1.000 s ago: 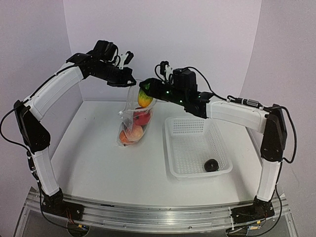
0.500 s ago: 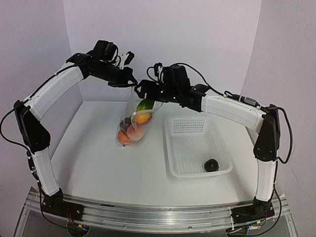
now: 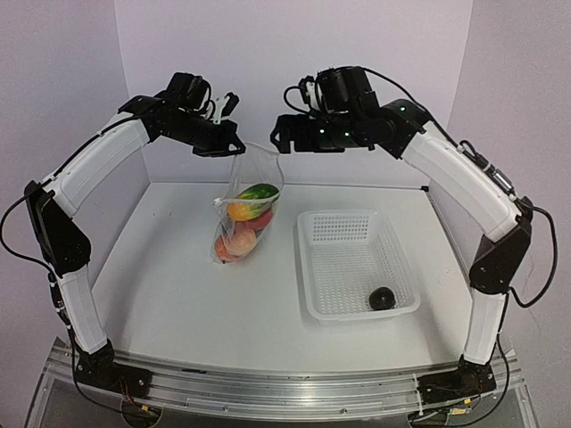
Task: Place the food in the zip-top bag and seal the zipper
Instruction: Pick up the fake fruit from the bin.
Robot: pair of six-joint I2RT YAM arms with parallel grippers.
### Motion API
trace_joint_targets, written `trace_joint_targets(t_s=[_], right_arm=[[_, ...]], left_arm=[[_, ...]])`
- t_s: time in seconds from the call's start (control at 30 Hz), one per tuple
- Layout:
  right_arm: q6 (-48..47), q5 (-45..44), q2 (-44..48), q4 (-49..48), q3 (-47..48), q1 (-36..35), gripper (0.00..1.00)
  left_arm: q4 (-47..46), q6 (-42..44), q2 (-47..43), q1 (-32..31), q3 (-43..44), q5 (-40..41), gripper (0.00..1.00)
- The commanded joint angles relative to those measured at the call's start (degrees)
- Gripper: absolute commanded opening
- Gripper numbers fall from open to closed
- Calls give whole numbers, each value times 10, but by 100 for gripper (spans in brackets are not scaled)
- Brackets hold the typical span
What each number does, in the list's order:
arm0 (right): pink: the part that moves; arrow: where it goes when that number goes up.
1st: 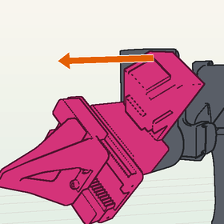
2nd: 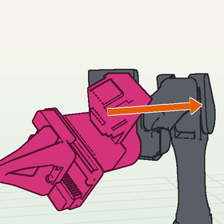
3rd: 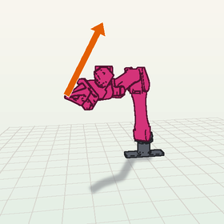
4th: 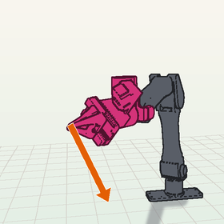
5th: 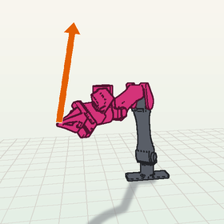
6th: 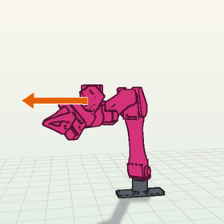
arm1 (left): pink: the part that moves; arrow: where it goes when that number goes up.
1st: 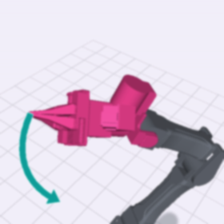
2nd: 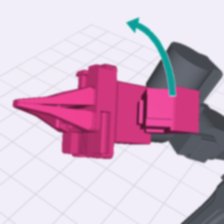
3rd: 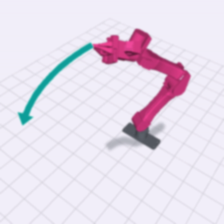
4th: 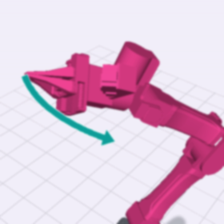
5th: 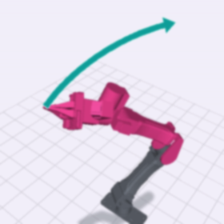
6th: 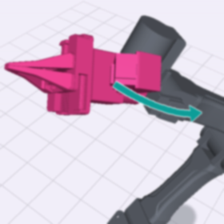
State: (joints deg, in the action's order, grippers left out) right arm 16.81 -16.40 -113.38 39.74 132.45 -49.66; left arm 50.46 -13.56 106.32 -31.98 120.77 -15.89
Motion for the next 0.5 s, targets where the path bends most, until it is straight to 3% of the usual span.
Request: trace_joint_targets(t_s=[0.0, 0.13, 0.27, 0.47], right_arm=[[66, -97, 89, 229, -56, 34, 92], [193, -61, 122, 388, -170, 75, 88], [254, -25, 97, 502, -263, 80, 90], [304, 26, 73, 475, -381, 85, 95]], left_arm=[[-29, -5, 0, 4, 24, 11, 0], [-26, -3, 2, 5, 26, 12, 0], [-27, -3, 6, 5, 32, 5, 0], [-29, -5, 7, 5, 29, -3, 0]])
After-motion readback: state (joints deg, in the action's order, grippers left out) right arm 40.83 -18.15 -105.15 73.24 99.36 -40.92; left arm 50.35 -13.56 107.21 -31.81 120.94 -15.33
